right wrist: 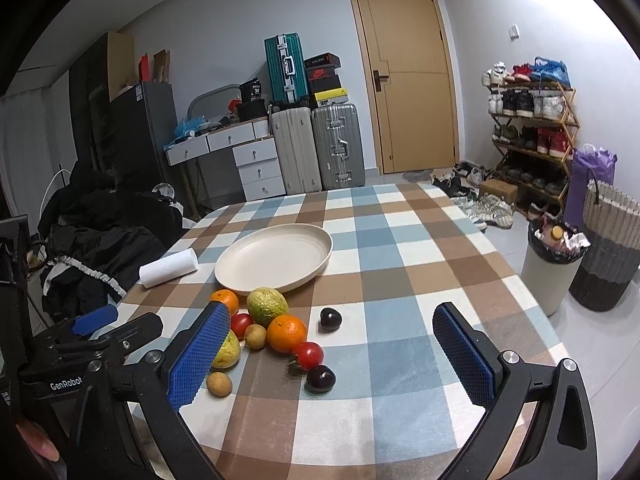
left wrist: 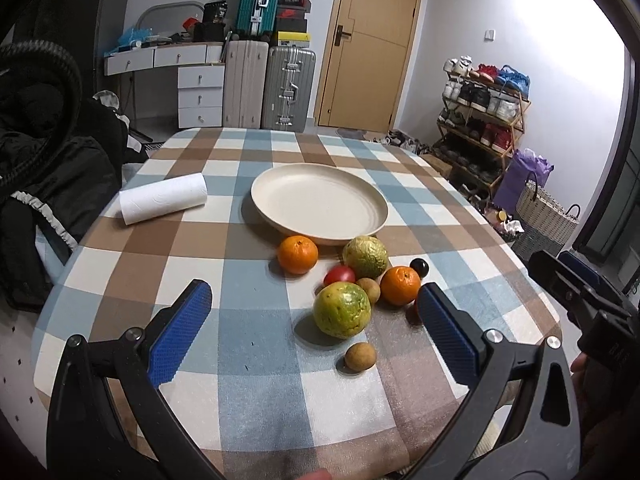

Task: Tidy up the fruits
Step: 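Grasp the green citrus with the left tool while the right tool grasps the yellow-green fruit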

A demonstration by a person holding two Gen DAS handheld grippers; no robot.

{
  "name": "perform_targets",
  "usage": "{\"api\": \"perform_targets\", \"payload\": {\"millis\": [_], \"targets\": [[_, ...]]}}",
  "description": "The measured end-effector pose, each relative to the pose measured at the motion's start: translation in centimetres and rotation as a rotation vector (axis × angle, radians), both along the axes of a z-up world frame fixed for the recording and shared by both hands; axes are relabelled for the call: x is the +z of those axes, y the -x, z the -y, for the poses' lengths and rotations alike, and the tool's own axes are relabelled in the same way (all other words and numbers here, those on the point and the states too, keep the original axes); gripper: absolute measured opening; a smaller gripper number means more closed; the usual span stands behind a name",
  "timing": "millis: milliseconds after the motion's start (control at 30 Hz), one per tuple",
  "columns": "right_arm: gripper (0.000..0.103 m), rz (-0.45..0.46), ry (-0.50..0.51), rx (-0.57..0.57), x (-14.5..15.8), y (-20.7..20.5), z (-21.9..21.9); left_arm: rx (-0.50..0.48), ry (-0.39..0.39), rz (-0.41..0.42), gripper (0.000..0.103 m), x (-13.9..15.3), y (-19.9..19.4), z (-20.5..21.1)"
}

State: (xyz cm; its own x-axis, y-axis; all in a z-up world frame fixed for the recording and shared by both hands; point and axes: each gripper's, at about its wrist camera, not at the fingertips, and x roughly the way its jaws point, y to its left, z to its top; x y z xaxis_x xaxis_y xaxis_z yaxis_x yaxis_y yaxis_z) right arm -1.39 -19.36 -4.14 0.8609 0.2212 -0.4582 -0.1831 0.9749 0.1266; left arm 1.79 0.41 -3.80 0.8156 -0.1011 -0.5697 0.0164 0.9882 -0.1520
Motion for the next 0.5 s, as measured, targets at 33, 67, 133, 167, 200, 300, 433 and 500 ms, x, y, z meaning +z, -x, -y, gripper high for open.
{"api": "perform_targets", "payload": {"millis": [33,67,133,167,200,300,433,500], "targets": [[0.103,-0.007,-0.004,0.0,-0.2,-0.2,0.1,-0.004,-0.004,-0.005,0.102,-0.2,-0.3,0.1],[0.103,-0.014,-0.007,0.001,-0.5,-0.4,0.2,-0.008,-0.007,-0.01,0.103,-0.4,-0.6,0.2],[0.103,-0.025,-0.009,0.006,-0.9,-0.9,0.2,-0.03,-0.011,-0.019,0.103,-0.9,-1.3,0.4],[0.103,-0.029,-0.009,0.008,-1.2,-1.1,0.2,-0.052,-0.009,-0.028,0.103,-1.2,-1.8,0.7],[0.103,-0.034,-0.01,0.01,-1.4,-1.3,0.3,-0.065,-0.007,-0.039,0.103,-1.4,-2.2,0.8],[0.103,-0.042,-0.009,0.019,-2.0,-2.1,0.3,-0.077,-0.006,-0.06,0.103,-2.3,-3.3,1.2],[0.103,-0.051,-0.013,0.034,-2.8,-3.0,0.2,-0.092,-0.003,-0.092,0.102,-3.3,-4.5,1.2],[0.103,-0.056,-0.013,0.043,-3.1,-3.5,0.2,-0.094,0.001,-0.105,0.102,-3.7,-5.2,1.3]]}}
